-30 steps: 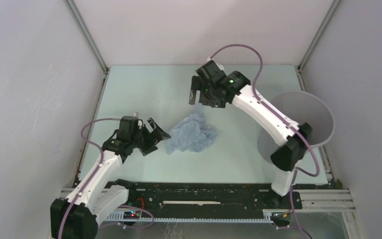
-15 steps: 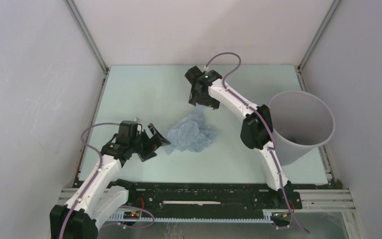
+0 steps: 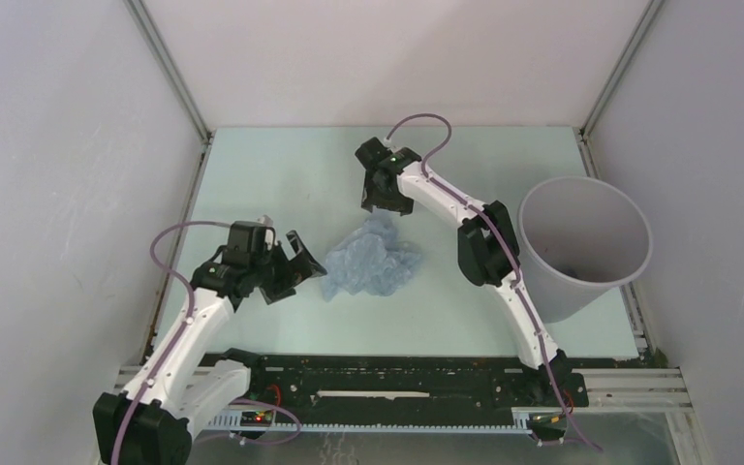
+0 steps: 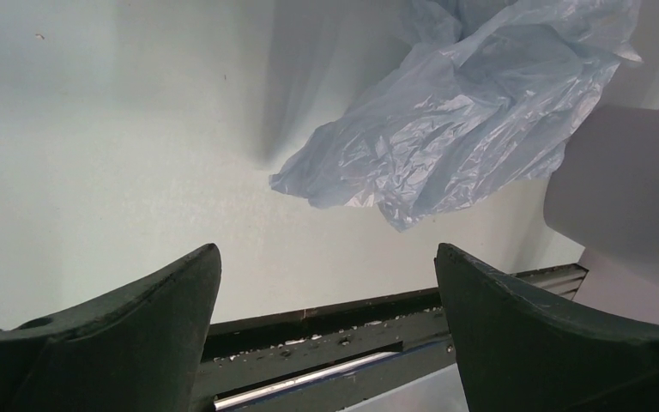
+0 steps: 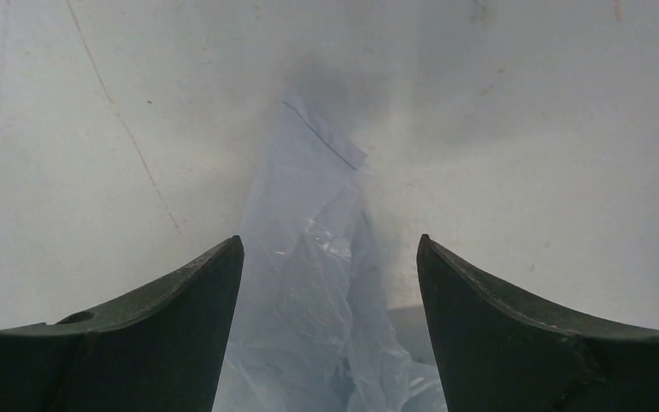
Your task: Put the trash bags into the trash bin
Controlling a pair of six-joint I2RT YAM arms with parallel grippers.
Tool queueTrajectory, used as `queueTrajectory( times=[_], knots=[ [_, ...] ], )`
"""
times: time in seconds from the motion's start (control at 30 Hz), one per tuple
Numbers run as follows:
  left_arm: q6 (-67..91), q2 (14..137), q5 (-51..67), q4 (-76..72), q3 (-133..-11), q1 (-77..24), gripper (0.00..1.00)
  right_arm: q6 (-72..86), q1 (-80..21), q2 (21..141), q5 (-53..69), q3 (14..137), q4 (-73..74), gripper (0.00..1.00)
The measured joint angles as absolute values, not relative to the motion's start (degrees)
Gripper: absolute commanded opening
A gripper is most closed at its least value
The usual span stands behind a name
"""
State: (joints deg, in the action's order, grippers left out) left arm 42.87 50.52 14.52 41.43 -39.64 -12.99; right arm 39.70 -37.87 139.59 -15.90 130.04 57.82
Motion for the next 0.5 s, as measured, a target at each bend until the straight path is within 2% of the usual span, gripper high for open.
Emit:
queueTrajectory(
  times=[0.17, 0.27, 0.33, 0.4, 0.5],
  knots=[
    [41.60, 52.69, 13.67, 41.98, -41.34, -12.99, 1.00, 38.13, -37.30, 141.21, -12.23, 130.02, 54.92, 0.94],
    [41.28, 53.30, 13.61, 42.24, -42.24, -12.99, 1.00, 36.99, -36.64, 141.45, -8.29, 129.05, 53.06, 0.93],
    [40.86, 54.06, 13.54, 42.35, -42.78, -12.99, 1.00, 36.32, -36.10, 141.53, -5.54, 128.53, 52.10, 0.87],
    [40.40, 55.16, 13.47, 42.63, -43.29, -12.99, 1.00, 36.05, -35.77, 141.75, -3.42, 128.51, 51.35, 0.76],
    [39.79, 56.80, 13.37, 43.03, -44.16, -12.99, 1.00, 35.35, -35.35, 141.80, -1.15, 128.40, 50.46, 0.44]
  ],
)
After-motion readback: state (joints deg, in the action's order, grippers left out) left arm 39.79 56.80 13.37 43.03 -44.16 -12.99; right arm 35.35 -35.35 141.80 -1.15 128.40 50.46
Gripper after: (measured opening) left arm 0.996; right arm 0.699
